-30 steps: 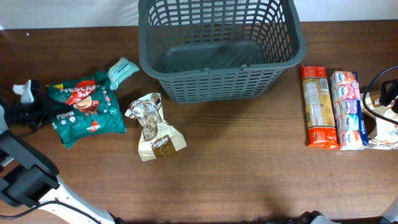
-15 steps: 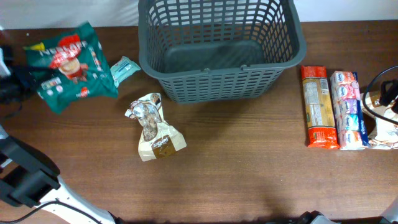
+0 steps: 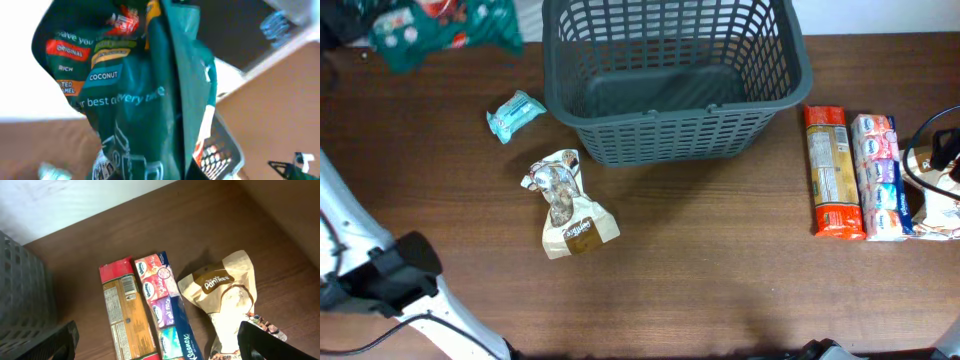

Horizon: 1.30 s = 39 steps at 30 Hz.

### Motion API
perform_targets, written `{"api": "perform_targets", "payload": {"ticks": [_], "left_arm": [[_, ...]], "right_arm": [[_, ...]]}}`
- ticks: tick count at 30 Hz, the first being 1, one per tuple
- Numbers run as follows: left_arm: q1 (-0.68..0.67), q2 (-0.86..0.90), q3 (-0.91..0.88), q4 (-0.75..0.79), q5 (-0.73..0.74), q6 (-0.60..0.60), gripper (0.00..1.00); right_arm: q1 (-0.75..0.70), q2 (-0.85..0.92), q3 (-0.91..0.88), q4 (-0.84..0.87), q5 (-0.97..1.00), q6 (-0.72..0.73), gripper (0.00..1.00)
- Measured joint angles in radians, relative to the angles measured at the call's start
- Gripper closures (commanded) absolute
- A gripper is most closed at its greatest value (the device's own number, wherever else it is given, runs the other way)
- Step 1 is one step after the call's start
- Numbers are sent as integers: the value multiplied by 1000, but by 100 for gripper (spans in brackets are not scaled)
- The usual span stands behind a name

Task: Pack container
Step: 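Carry the Nescafé pack over the basket and release it inside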

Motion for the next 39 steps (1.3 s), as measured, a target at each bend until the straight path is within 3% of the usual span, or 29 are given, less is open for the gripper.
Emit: {"api": "perform_targets", "payload": {"ticks": [5,11,16,20,25,28,35,39], "left_arm": [[-169,-14,155,105,0,-124,98],[-423,-28,174,60,-25,-85,98],[-610,-28,171,-108,-244,38,98],[-682,-28,141,-158,-439,122,98],[-759,-27,28,-137,-688,209,98],[-791,-28,-82,-27,-791,238,98],[-806,-27,-438,198,-871,254,98],[-806,-26,-561,234,-888,254,98]], "right_arm": [[0,0,0,0,-3,-1,1],[0,0,0,0,-3,0,1],[0,0,0,0,-3,0,1],[0,0,1,0,-3,0,1],[0,0,2,0,-3,0,1],[0,0,2,0,-3,-1,1],[0,0,2,0,-3,0,1],[0,0,2,0,-3,-1,1]]}}
